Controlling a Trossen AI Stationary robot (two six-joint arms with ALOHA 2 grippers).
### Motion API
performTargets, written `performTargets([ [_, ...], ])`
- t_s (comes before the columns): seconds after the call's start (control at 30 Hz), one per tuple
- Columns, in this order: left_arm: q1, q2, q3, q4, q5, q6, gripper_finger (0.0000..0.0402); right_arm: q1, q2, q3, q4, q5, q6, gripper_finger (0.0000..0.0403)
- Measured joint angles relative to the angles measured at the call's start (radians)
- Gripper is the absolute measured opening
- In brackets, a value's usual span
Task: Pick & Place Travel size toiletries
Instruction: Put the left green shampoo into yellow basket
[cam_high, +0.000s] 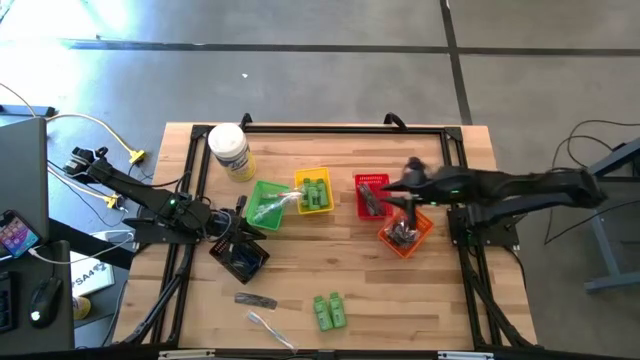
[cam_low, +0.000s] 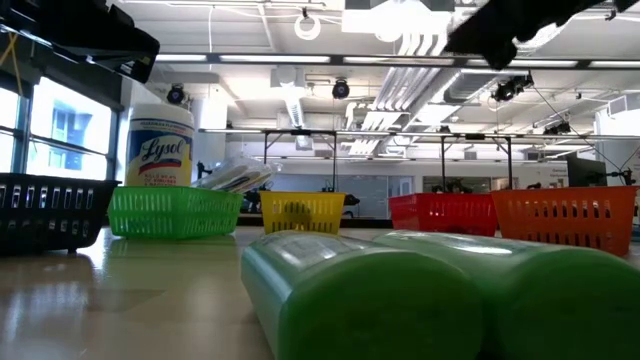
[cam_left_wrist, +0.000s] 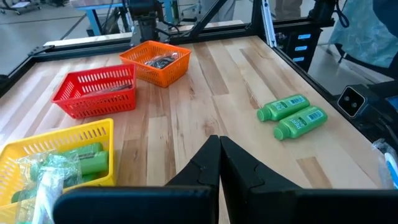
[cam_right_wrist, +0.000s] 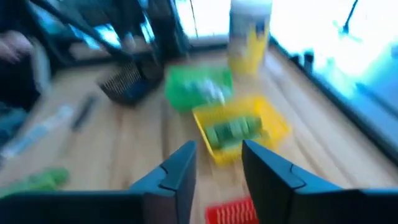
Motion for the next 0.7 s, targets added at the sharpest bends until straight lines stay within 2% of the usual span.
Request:
performTargets([
  [0.3, 0.0, 0.0, 0.0, 0.0, 0.0, 0.003, 0.0, 0.074, -0.425, -0.229, 0.087, -0.02, -0.018, 0.0016],
  [0.5, 0.0, 0.0, 0.0, -0.003, 0.0, 0.003, 0.0, 0.111, -0.625, -0.469, 0.26, -0.049, -0.018, 0.0004],
  [0.7, 0.0, 0.0, 0.0, -0.002, 0.0, 0.026, 0.0, 0.129, -0.706, -0.613, 0.395, -0.125, -0.04, 0.0004],
])
